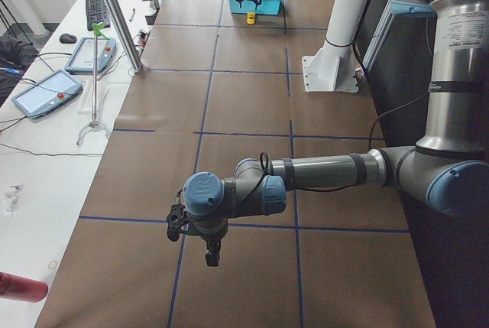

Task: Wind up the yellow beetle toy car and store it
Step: 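Move the right gripper down to the car beside the blue tray, then close the right gripper around the yellow car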

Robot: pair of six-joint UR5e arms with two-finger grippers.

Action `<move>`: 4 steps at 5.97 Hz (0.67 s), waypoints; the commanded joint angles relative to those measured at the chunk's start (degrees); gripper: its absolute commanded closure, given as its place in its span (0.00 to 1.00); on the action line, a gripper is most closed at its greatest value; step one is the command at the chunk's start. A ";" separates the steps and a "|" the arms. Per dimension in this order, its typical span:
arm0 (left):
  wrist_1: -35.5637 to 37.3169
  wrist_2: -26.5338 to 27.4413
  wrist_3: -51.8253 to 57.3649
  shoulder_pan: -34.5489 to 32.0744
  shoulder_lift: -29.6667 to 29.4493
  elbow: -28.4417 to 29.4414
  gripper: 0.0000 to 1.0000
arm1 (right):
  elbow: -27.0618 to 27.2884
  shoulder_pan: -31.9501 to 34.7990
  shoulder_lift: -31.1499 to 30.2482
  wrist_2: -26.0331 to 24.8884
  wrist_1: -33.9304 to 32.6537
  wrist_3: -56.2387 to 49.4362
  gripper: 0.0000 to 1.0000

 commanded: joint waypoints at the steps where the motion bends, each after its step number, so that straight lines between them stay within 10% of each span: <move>1: -1.75 -0.06 -0.15 -0.03 0.10 0.68 0.00 | -1.51 -0.60 0.23 0.06 0.33 -0.17 0.00; 4: -1.75 -0.06 -0.06 -0.03 0.01 1.74 0.00 | -3.60 -3.15 0.66 -0.12 0.42 0.27 0.00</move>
